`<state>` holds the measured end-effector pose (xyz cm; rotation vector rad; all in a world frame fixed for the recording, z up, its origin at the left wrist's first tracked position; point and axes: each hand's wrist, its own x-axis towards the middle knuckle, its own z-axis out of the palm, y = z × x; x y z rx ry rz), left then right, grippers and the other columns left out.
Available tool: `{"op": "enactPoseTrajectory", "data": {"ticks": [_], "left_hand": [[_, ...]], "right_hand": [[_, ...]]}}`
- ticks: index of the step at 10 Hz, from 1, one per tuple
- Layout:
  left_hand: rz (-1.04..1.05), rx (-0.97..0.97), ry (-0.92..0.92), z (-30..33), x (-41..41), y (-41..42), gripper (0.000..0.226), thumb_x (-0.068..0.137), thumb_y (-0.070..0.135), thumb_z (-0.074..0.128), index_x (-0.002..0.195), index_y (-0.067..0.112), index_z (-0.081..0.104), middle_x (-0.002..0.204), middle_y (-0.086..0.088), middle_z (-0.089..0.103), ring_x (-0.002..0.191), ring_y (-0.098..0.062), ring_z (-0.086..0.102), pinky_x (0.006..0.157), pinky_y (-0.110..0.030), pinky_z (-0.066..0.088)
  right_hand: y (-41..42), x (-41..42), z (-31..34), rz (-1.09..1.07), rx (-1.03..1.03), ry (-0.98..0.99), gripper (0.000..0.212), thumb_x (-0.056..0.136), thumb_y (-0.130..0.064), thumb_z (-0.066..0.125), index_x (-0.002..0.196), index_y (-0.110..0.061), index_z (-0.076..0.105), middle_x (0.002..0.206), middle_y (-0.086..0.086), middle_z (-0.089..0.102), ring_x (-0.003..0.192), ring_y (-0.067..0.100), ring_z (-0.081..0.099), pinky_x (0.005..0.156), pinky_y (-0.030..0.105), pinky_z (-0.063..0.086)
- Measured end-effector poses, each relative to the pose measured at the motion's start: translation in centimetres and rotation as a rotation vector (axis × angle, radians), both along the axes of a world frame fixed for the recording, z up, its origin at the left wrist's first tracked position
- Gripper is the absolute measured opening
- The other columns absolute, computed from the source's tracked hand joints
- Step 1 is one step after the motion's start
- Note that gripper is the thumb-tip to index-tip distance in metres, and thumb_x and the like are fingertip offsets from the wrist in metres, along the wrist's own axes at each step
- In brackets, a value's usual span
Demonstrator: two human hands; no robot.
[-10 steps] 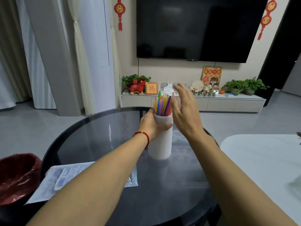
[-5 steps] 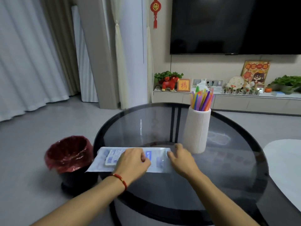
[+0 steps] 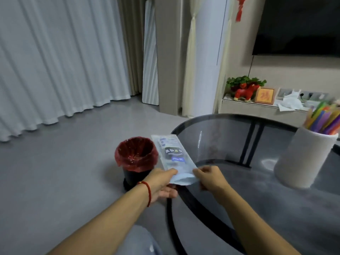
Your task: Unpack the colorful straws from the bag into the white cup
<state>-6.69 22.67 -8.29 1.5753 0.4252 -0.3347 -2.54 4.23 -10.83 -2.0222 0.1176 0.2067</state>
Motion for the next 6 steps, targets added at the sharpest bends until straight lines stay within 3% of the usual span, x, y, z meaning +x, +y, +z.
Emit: {"op": "enactPoseTrajectory", "data": {"ticks": [1,2,3,4,5,6], "left_hand": [[0.245,-0.254,-0.101,0.0,0.8,4.7,0.014,0.099,0.006,0.054,0.103,0.0,0.066,0.086,-0.019,0.076,0.064,-0.033,0.072,0.055,-0.033,0.061],[0.376,-0.326,-0.125,0.0,2.5,9.7,0.014,0.099,0.006,0.055,0.107,-0.002,0.063,0.095,-0.024,0.074,0.065,-0.032,0.072,0.054,-0.031,0.061],[0.407,-0.313,-0.097,0.0,5.2,14.1,0.019,0.099,0.01,0.056,0.111,-0.004,0.061,0.099,-0.027,0.072,0.063,-0.032,0.073,0.052,-0.033,0.061],[0.408,-0.331,-0.044,-0.5,8.7,16.4,0.019,0.099,0.01,0.054,0.116,0.001,0.055,0.1,-0.027,0.069,0.06,-0.031,0.072,0.049,-0.031,0.06],[0.445,-0.34,-0.017,-1.4,12.3,16.9,0.035,0.101,0.017,0.056,0.135,0.01,0.051,0.117,-0.032,0.063,0.073,-0.036,0.072,0.051,-0.035,0.062],[0.524,-0.539,0.033,-3.0,14.4,16.6,0.054,0.098,0.026,0.062,0.145,0.011,0.04,0.135,-0.036,0.051,0.107,-0.046,0.066,0.079,-0.045,0.062]], "right_hand": [[3.8,1.2,0.2,0.106,0.215,0.014,0.033,0.104,-0.028,0.06,0.078,-0.009,0.07,0.059,0.002,0.059,0.047,0.014,0.053,0.049,0.028,0.05],[5.3,2.4,-0.5,0.102,0.013,-0.126,0.028,0.103,-0.033,0.056,0.08,-0.022,0.067,0.073,-0.004,0.069,0.059,0.013,0.064,0.055,0.022,0.049],[5.2,3.0,-1.7,0.061,-0.186,-0.228,0.029,0.102,-0.027,0.058,0.074,-0.029,0.063,0.068,-0.009,0.068,0.047,-0.002,0.062,0.042,0.007,0.038],[5.4,3.8,-2.6,0.023,-0.215,-0.275,0.027,0.1,-0.024,0.06,0.075,-0.026,0.067,0.066,-0.009,0.068,0.05,0.002,0.064,0.043,0.008,0.04],[5.6,3.9,-3.2,0.02,-0.231,-0.331,0.021,0.096,-0.025,0.061,0.078,-0.024,0.071,0.072,-0.01,0.07,0.067,0.002,0.065,0.052,0.008,0.04],[6.1,4.1,-3.2,-0.008,-0.195,-0.361,0.02,0.092,-0.027,0.061,0.075,-0.022,0.071,0.071,-0.009,0.071,0.068,0.005,0.066,0.056,0.018,0.046]]}}
